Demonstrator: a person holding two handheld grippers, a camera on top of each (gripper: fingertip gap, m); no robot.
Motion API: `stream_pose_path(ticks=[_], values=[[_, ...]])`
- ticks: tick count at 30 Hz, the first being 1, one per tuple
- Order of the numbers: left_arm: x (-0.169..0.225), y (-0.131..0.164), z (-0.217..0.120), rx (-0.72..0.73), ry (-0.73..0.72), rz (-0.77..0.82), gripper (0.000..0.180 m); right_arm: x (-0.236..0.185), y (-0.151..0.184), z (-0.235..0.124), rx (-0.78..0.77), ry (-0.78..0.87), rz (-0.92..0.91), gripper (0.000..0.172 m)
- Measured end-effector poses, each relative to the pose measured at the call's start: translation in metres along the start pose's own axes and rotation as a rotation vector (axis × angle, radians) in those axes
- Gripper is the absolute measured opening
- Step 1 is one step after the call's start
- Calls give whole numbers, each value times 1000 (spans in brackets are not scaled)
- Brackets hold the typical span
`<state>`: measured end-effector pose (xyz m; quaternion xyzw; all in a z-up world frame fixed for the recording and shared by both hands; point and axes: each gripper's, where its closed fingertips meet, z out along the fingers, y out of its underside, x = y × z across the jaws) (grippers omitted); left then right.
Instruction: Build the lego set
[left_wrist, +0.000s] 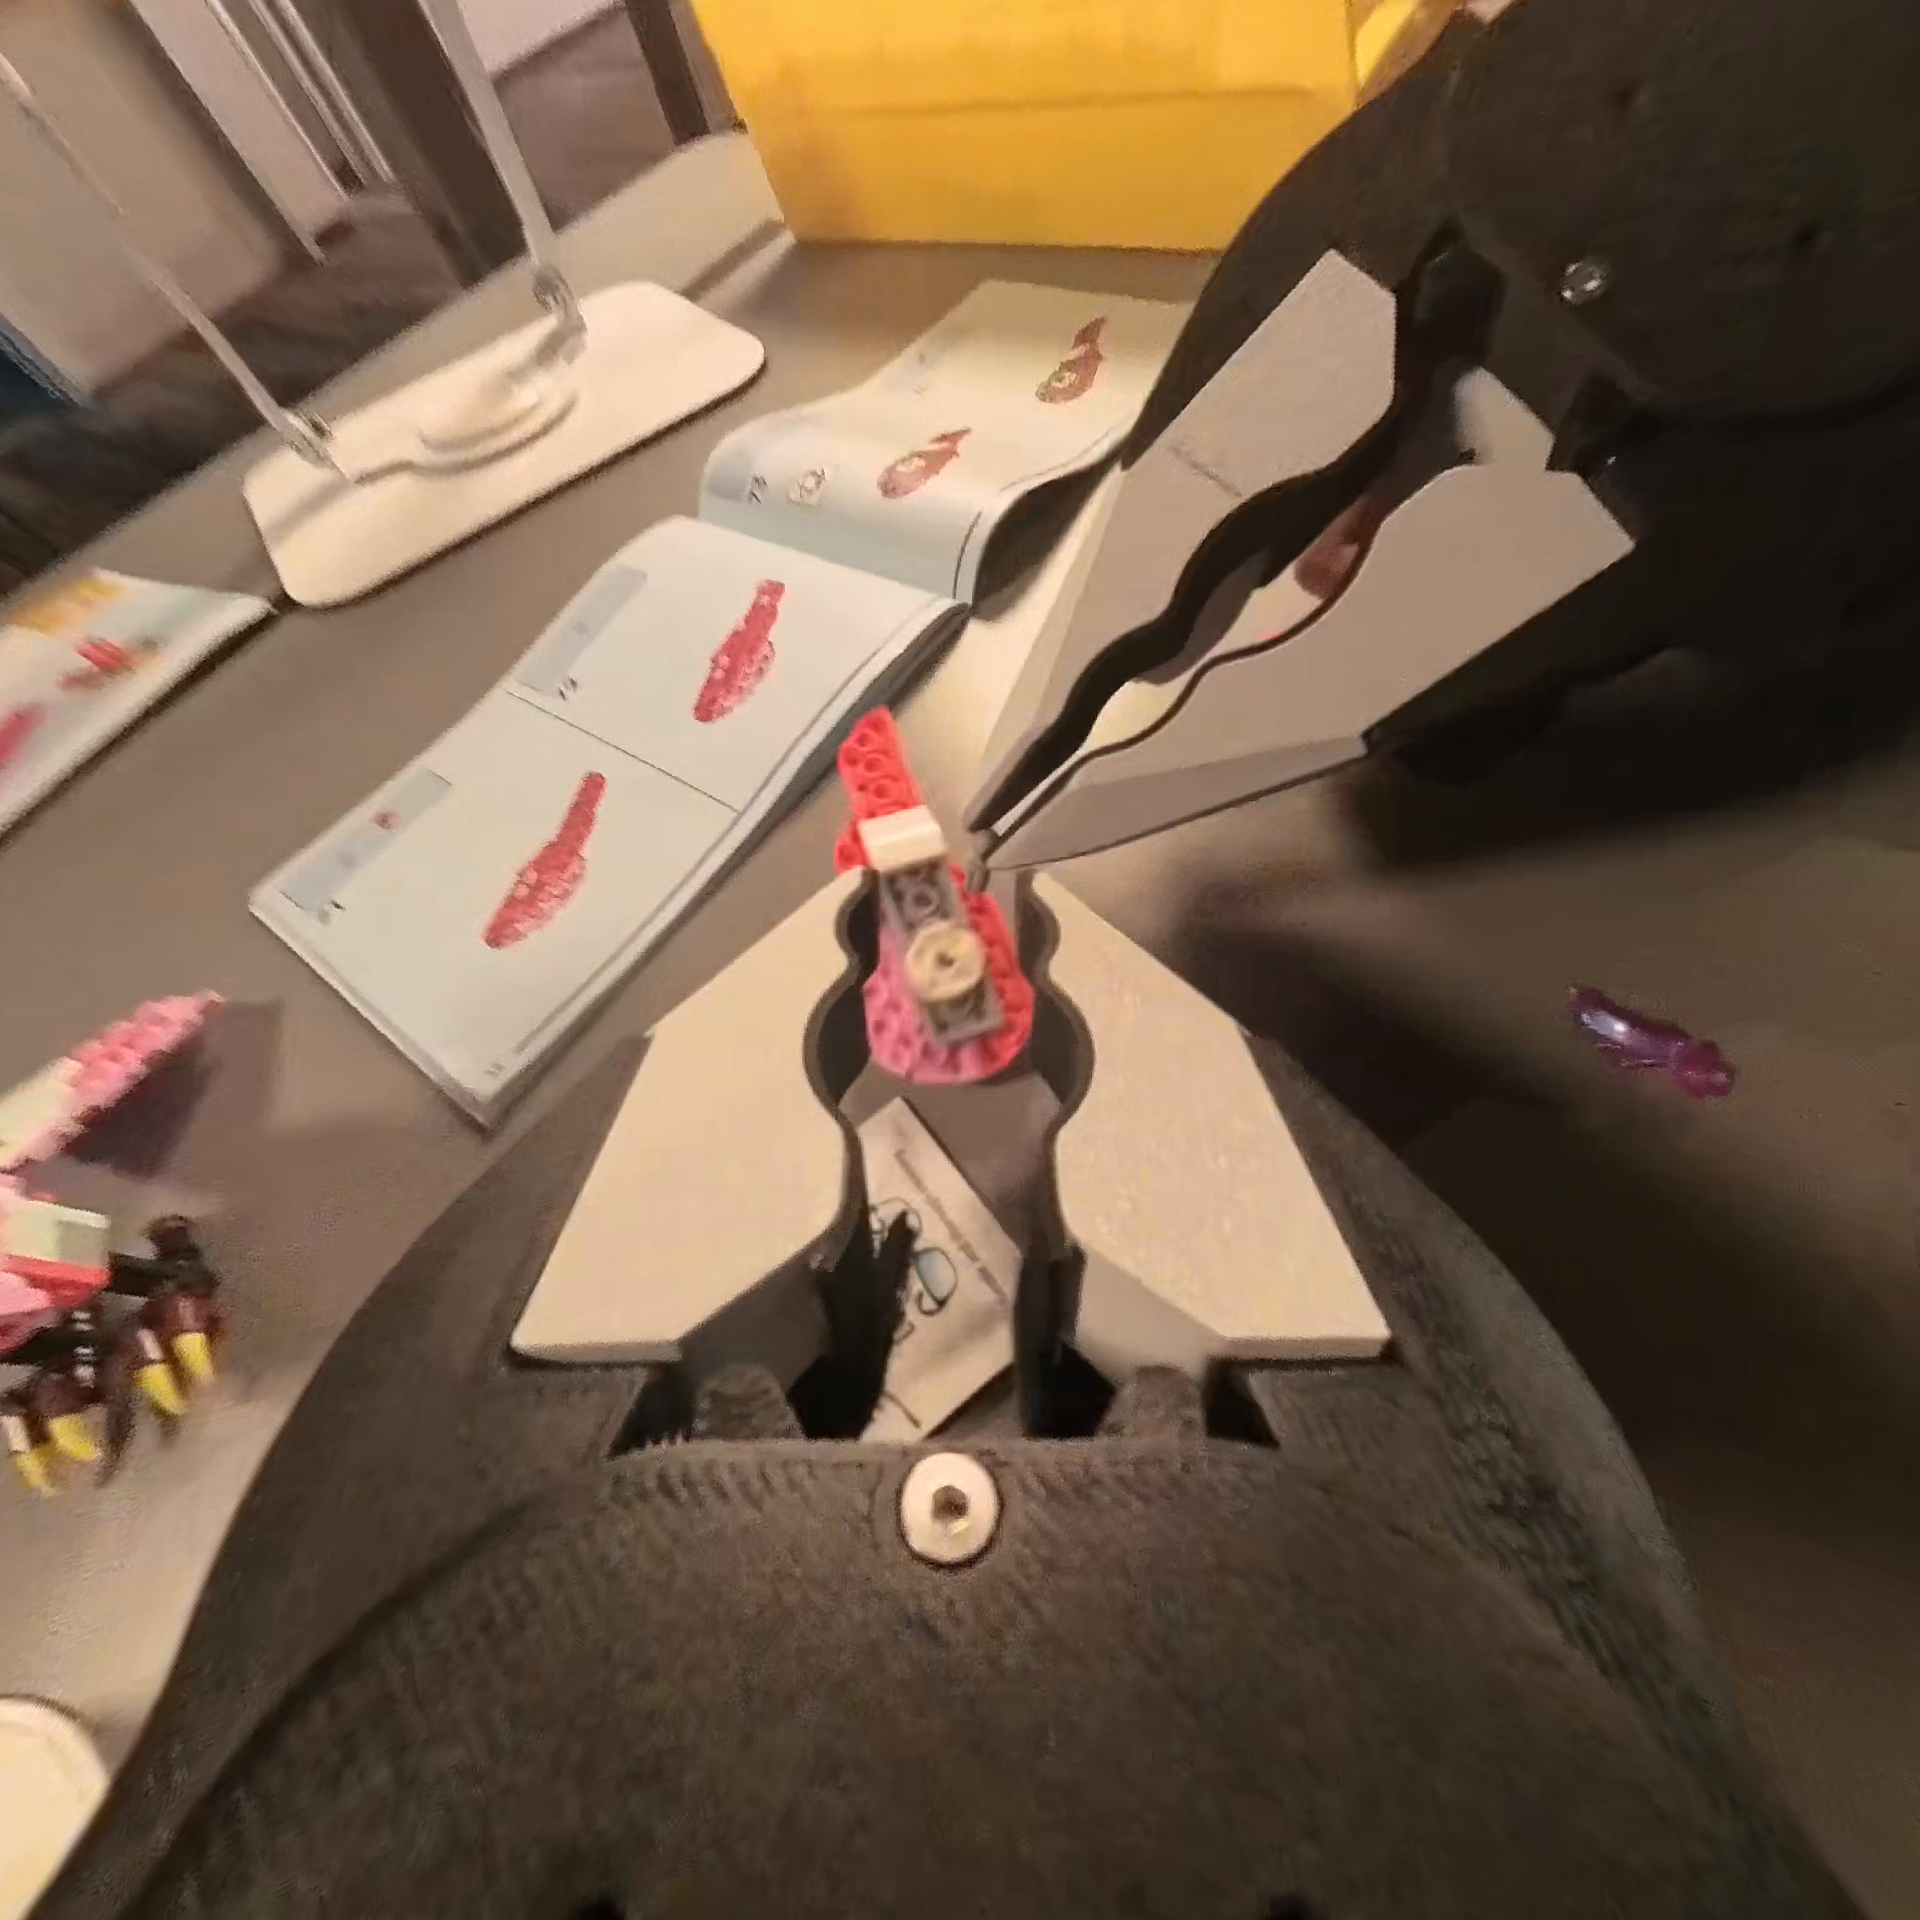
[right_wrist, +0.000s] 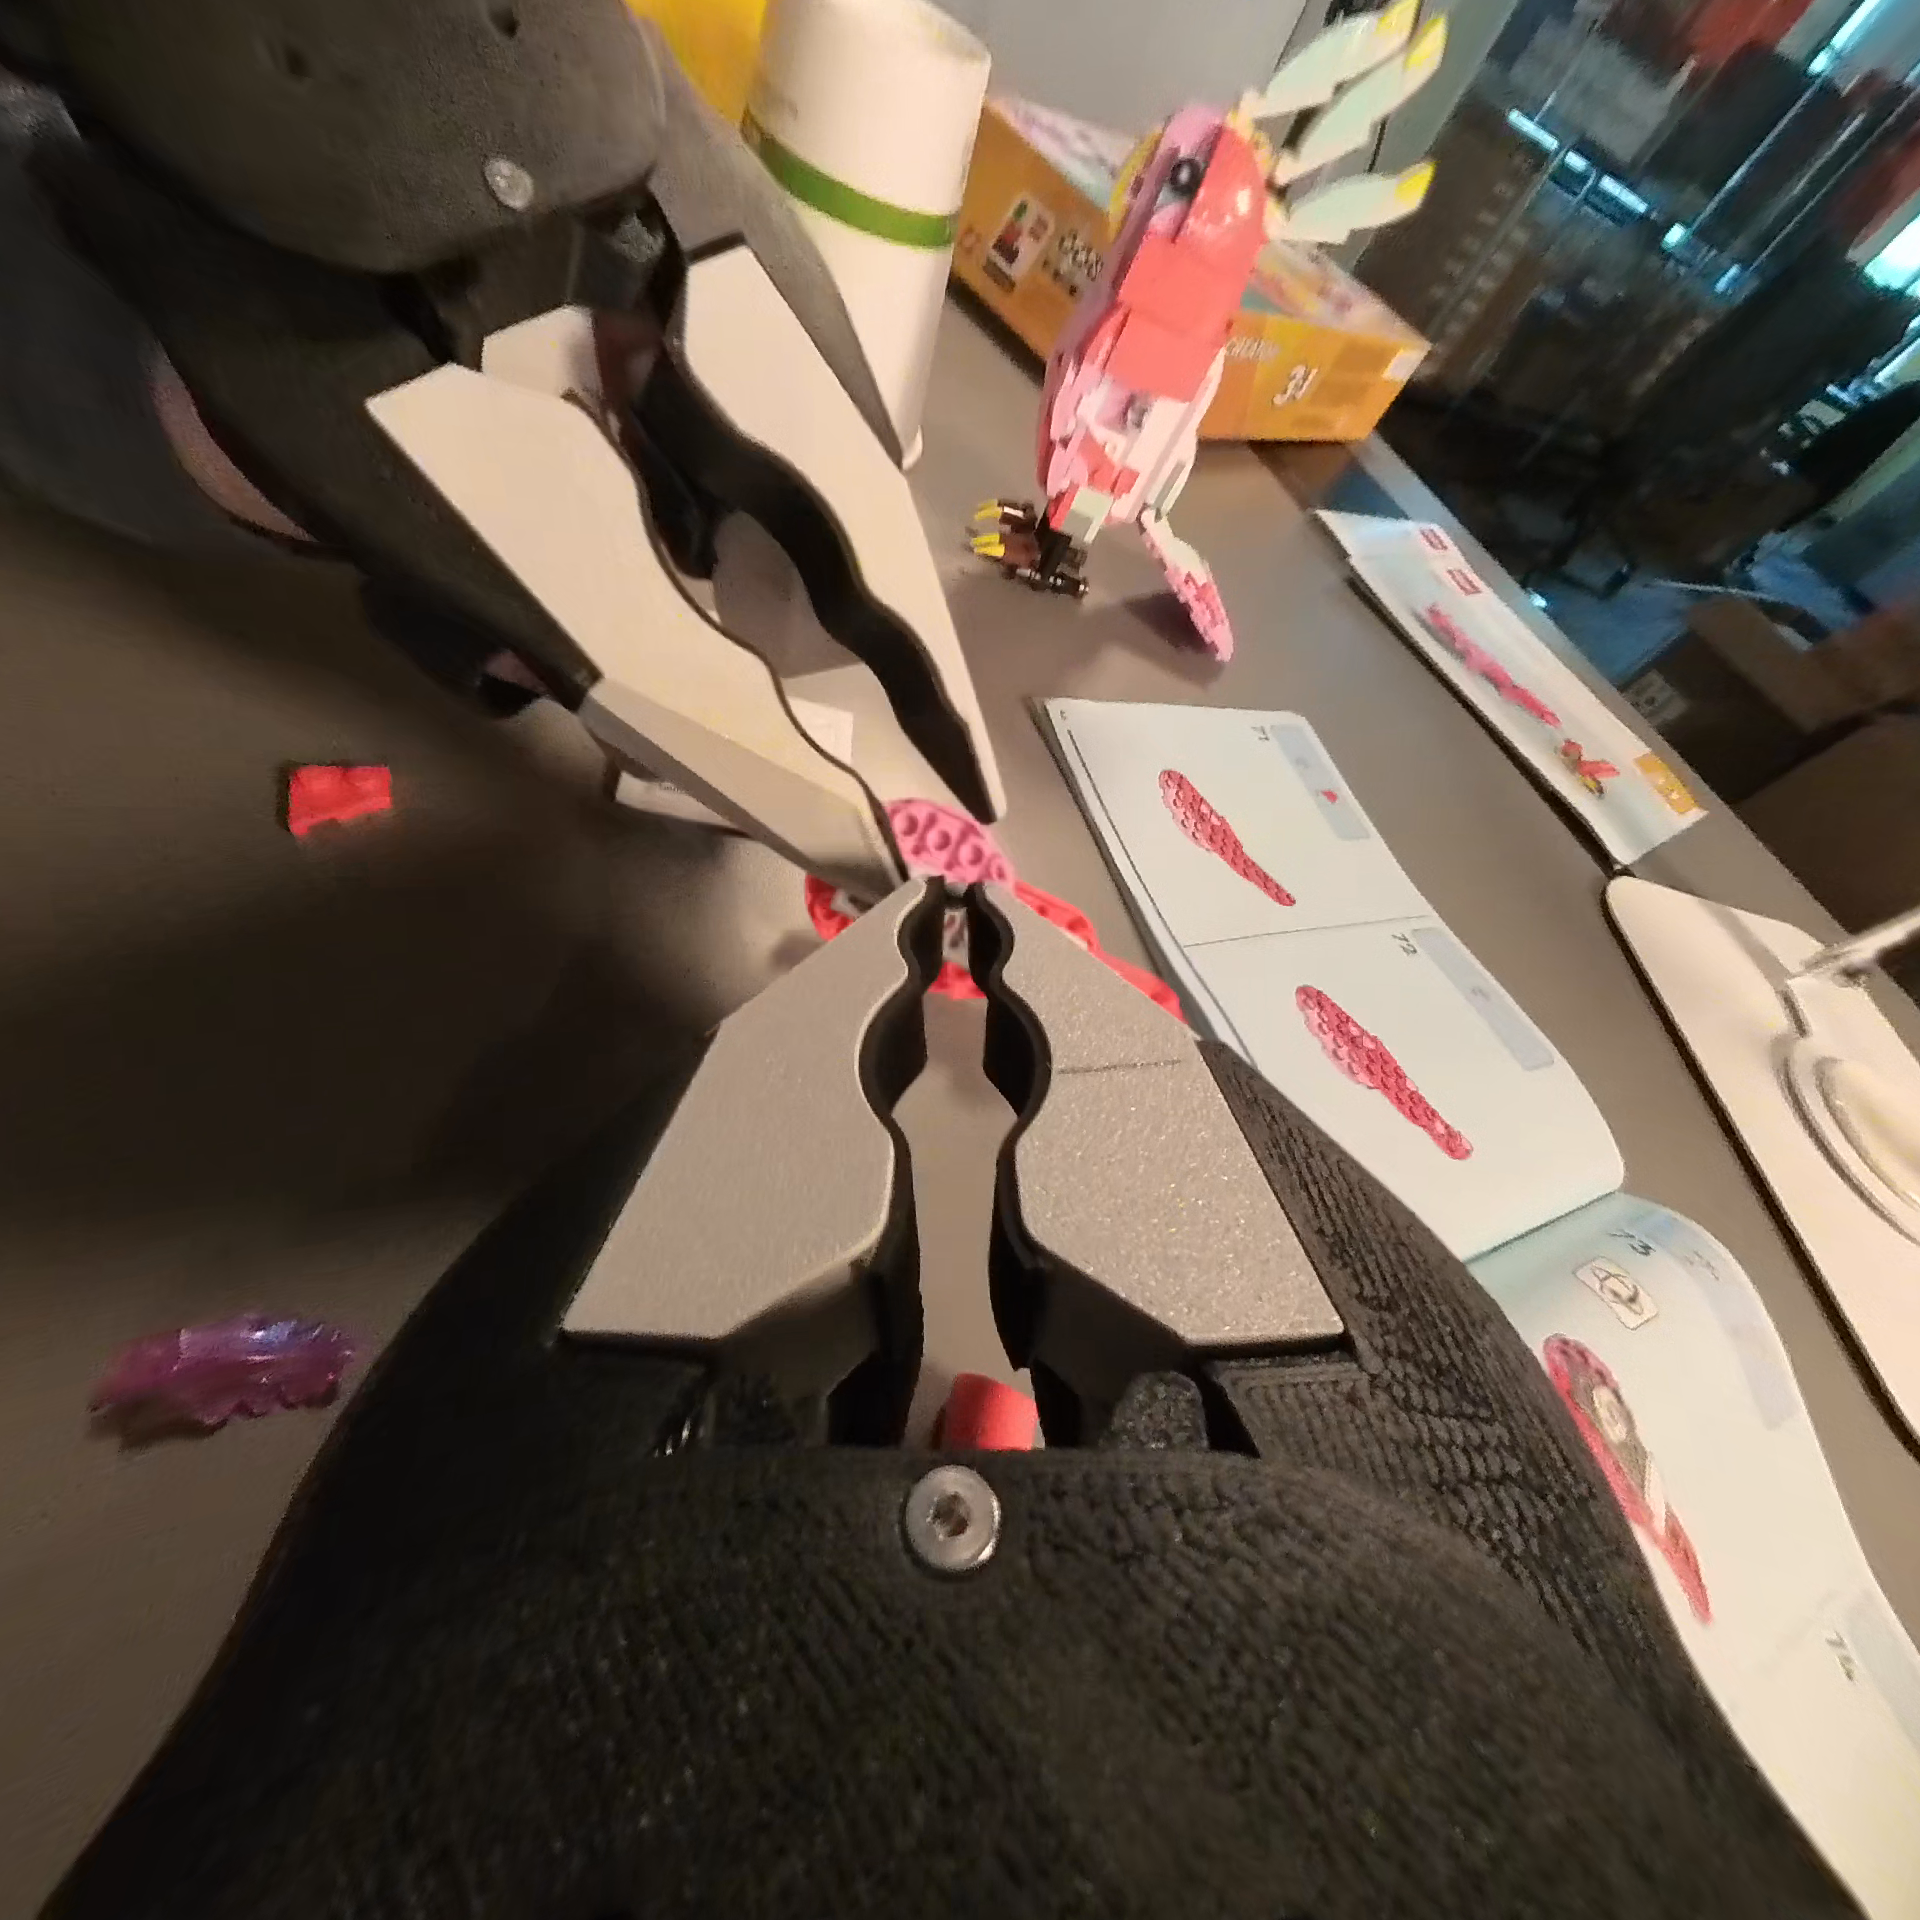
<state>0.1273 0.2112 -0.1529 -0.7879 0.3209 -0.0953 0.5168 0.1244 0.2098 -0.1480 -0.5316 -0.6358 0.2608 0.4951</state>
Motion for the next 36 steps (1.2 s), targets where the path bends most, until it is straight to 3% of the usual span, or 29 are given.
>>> stream_pose_path(ticks=[9,18,21,28,36], values=[[-7,26,2,-151,57,-148,65,7,4,-1,-17,14,55,1],[-5,38,7,-231,41,-87,56,1,2,0,-10,-20,27,2],[-2,38,8,-234,64,-95,42,-2,2,0,-9,-47,40,2],[7,30,9,-201,42,26,41,-4,3,-4,-4,-122,120,2],[18,30,10,-207,100,25,41,-13,13,-4,-67,-153,36,2]])
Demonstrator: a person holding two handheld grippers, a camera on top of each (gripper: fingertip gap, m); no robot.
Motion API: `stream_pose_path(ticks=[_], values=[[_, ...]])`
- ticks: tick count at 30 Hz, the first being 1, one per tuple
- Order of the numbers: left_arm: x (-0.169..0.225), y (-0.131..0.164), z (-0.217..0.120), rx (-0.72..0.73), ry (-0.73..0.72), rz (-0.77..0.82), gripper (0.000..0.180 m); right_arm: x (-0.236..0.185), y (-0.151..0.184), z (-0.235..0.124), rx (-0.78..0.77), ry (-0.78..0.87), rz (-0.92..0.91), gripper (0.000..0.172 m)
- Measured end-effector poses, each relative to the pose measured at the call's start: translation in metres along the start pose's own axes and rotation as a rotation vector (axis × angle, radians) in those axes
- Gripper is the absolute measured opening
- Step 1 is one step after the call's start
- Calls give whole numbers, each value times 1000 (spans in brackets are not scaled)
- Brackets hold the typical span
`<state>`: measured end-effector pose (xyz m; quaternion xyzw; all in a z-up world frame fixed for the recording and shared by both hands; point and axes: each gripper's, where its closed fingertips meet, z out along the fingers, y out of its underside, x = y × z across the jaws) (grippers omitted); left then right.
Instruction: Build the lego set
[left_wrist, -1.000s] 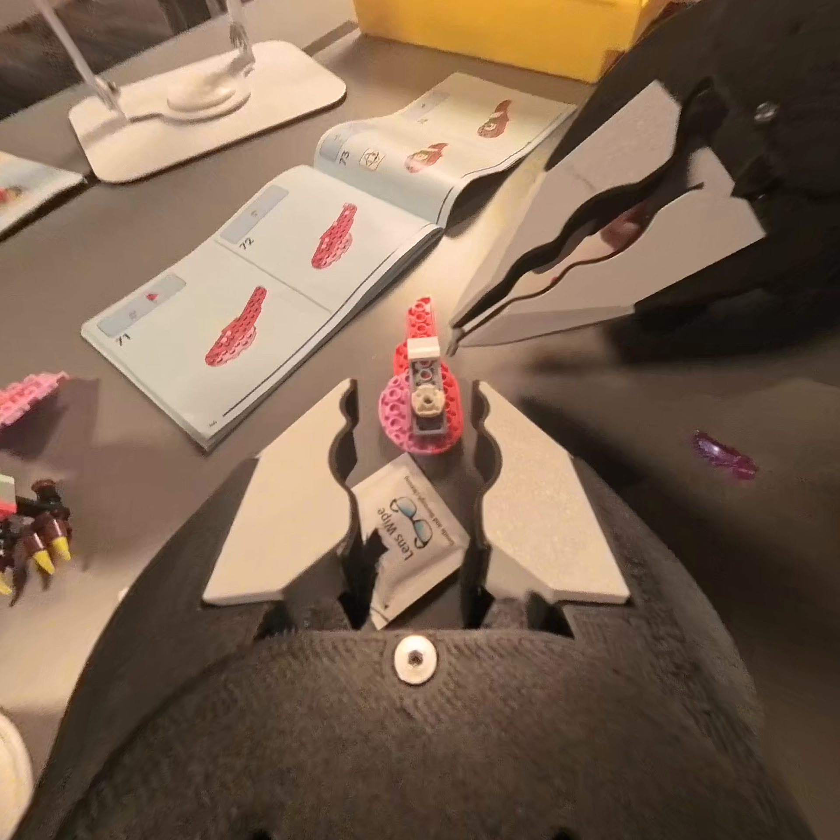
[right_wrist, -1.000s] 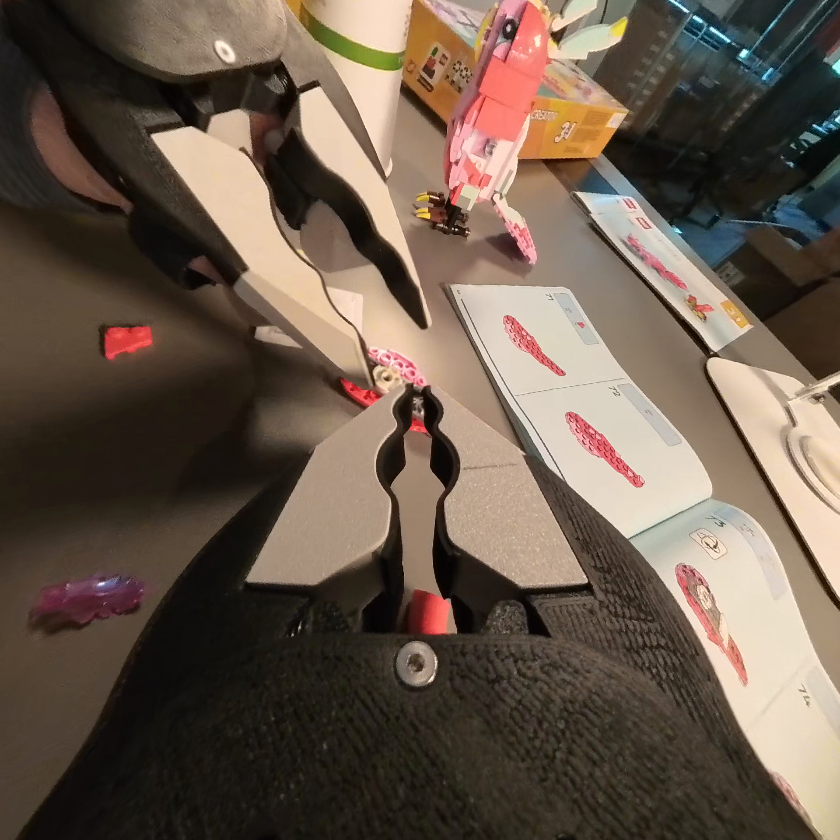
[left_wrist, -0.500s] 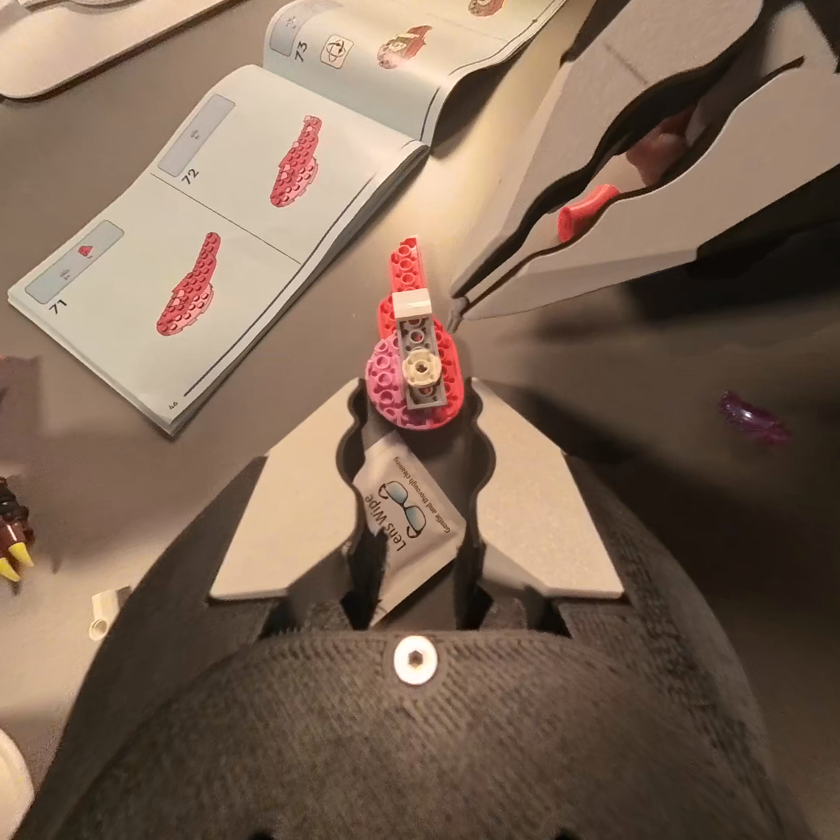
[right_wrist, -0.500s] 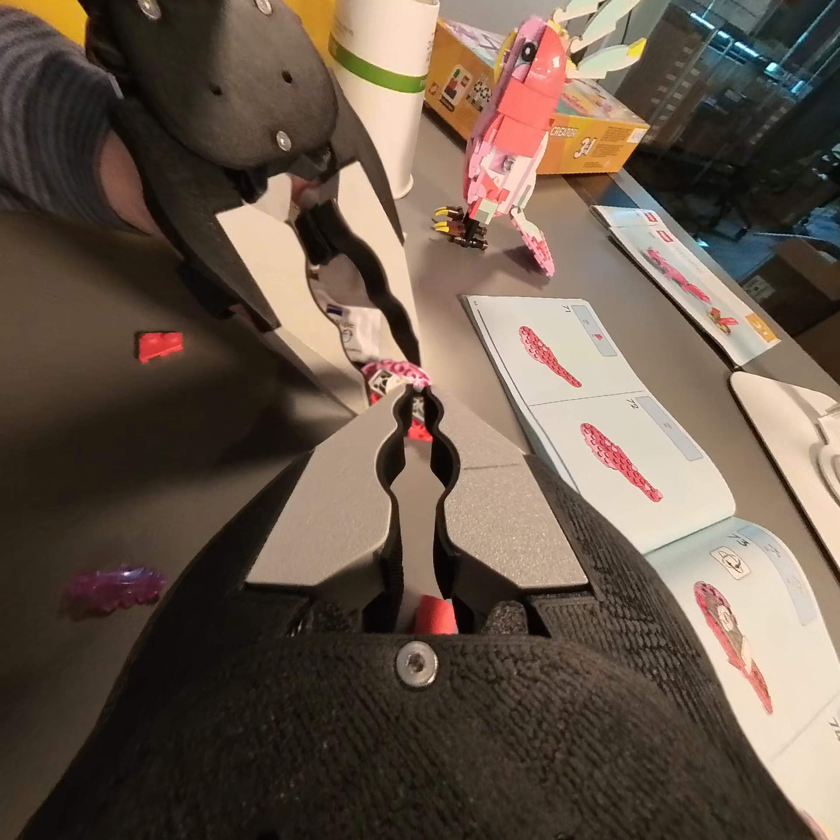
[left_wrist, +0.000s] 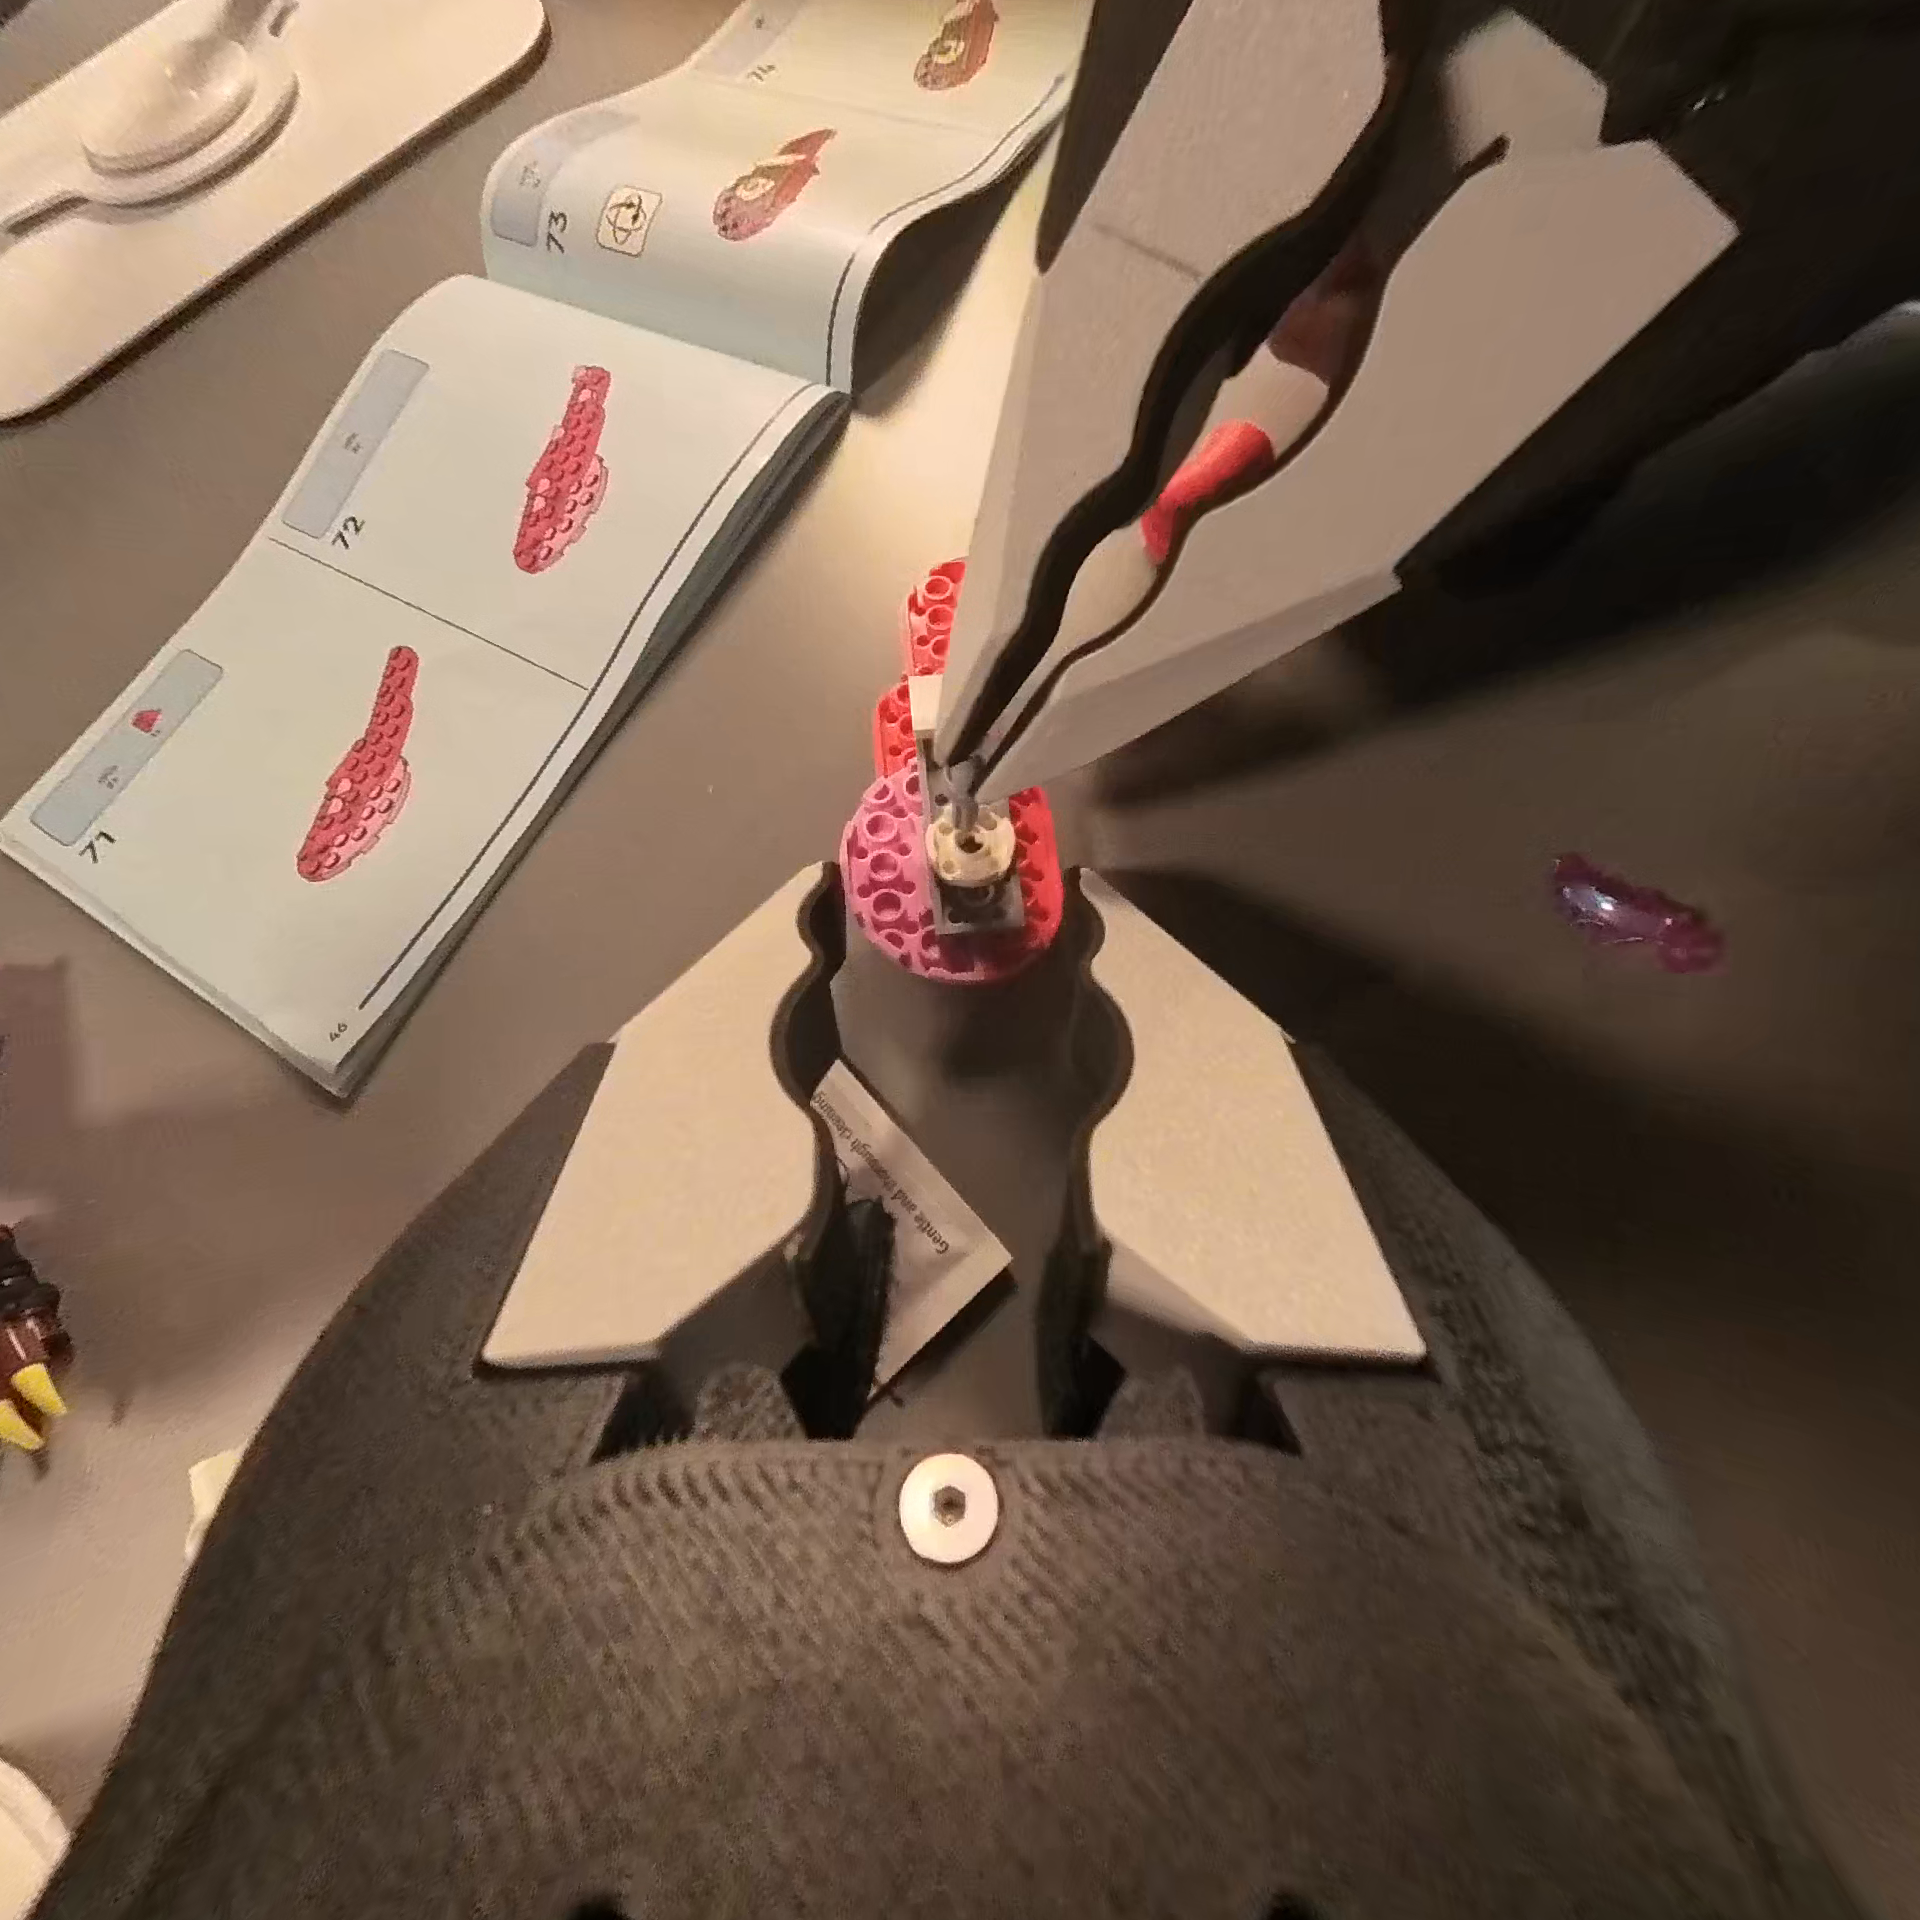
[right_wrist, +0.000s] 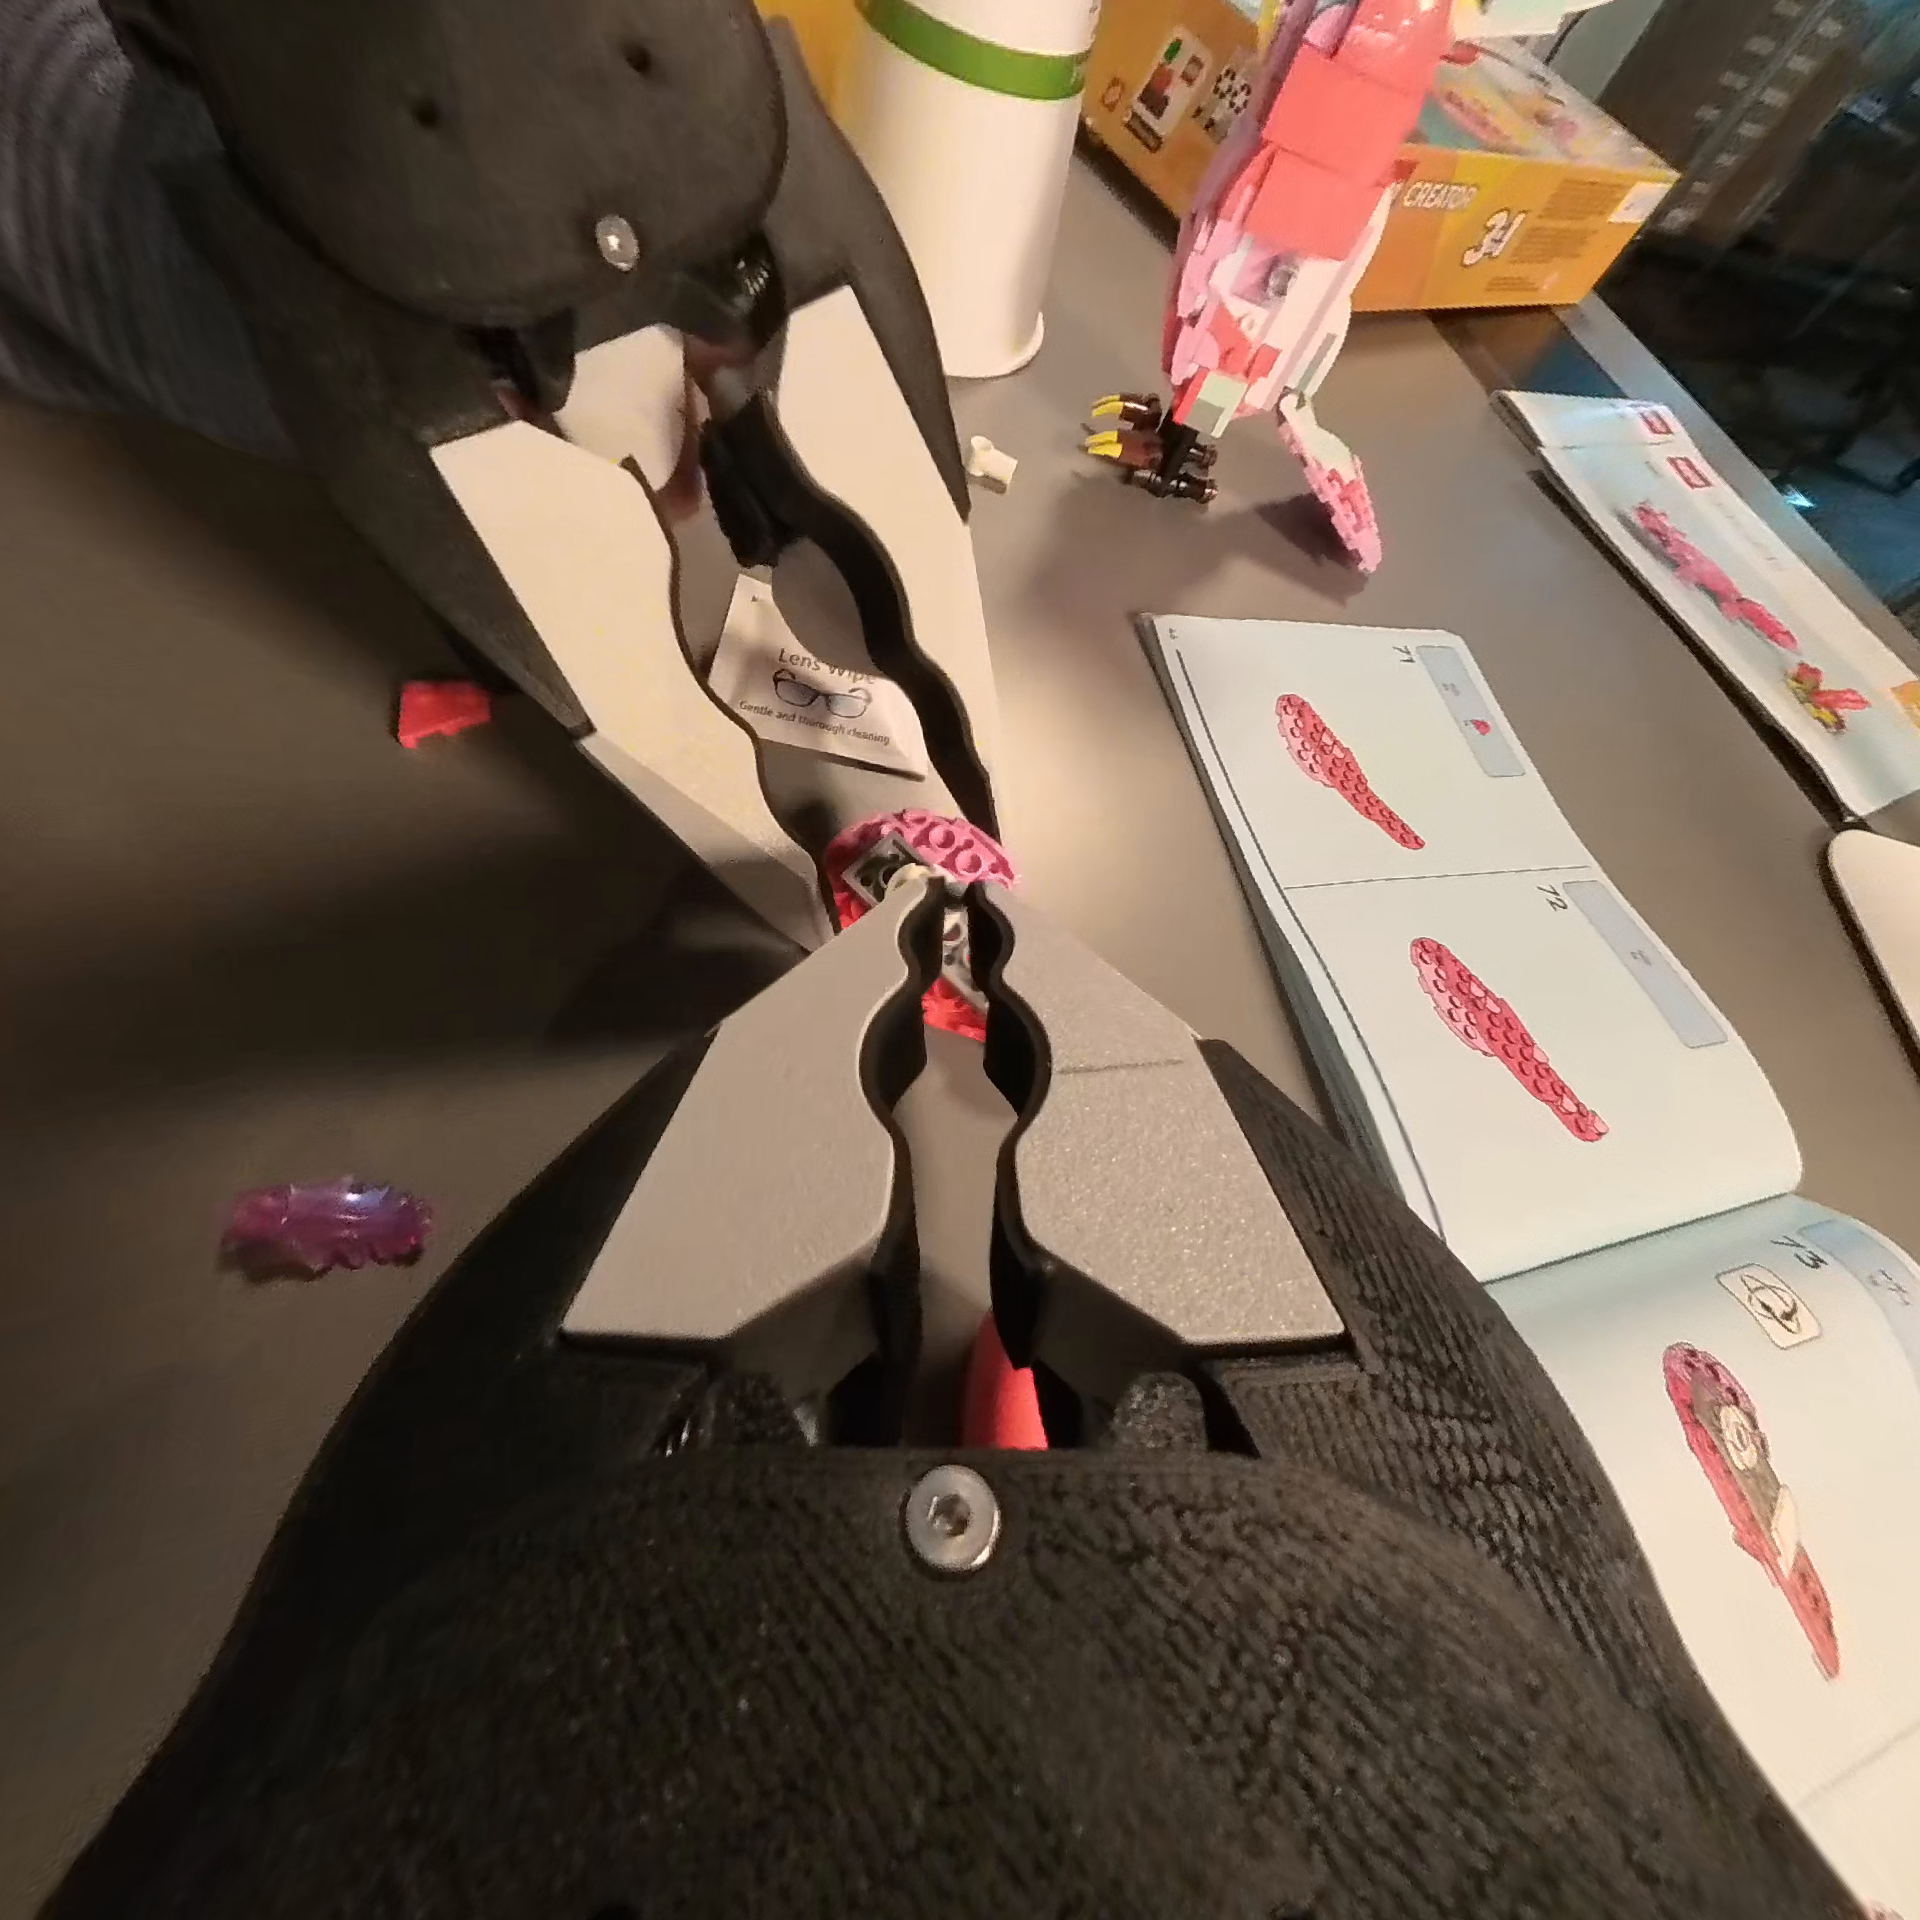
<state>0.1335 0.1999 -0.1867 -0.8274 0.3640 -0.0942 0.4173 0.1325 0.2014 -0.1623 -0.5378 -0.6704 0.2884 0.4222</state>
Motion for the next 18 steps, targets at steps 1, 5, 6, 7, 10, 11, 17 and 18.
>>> stream_pose_path(ticks=[1,5,6,7,10,11,17,18], values=[[0,0,0,-2,4,-7,41,0,0,0,-3,-2,-6,2],[2,1,0,-7,17,-33,41,-2,0,0,-6,-10,-12,1],[2,1,0,-8,20,-38,41,-3,0,0,-6,-8,-15,2],[2,1,0,-9,22,-42,41,-3,0,0,-5,-11,-20,1],[2,1,1,-10,27,-51,41,-5,0,1,-9,-16,-28,2],[2,1,1,-10,26,-49,41,-5,1,1,-17,-10,-36,2],[9,0,0,-23,27,-12,41,-10,3,-3,-81,-13,-108,2],[11,-1,0,-27,22,5,41,-11,3,-5,-92,-16,-121,2]])
